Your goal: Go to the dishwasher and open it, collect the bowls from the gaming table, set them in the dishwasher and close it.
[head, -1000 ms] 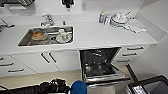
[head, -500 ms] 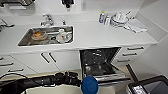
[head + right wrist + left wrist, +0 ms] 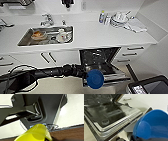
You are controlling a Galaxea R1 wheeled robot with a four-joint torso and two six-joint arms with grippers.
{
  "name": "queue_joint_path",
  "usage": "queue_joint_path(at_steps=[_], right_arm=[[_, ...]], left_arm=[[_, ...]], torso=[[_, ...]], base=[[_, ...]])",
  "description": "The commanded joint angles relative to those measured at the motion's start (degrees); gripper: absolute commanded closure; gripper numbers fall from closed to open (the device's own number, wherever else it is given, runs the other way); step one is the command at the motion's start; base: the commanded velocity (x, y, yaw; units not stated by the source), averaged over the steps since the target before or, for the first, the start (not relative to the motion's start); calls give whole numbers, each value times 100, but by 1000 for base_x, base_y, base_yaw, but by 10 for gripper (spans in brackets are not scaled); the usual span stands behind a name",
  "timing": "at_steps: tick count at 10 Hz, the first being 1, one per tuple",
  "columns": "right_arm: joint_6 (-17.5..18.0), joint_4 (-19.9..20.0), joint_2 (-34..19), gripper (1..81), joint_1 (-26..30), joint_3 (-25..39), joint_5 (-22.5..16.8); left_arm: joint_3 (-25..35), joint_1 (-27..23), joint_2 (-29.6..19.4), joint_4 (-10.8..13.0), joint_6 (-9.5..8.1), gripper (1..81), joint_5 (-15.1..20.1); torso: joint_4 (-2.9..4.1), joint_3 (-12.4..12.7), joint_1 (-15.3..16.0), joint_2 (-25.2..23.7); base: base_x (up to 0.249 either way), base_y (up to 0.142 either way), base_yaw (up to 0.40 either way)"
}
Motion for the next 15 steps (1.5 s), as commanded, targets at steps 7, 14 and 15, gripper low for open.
queue_joint_path(at_steps=[7, 14, 15], right_arm=[[7, -97, -59, 811, -90, 11, -306], [7, -106, -50, 811, -90, 11, -306], [7, -106, -50, 811, -108, 11, -306]], left_arm=[[123, -720, 211, -39, -29, 811, 222], [-114, -719, 474, 215, -29, 811, 196], [-246, -771, 587, 321, -38, 811, 170]], torso=[[0, -2, -9, 0], [0, -5, 0, 6], [0, -5, 0, 6]], base=[[44, 0, 0], [101, 0, 0], [116, 0, 0]])
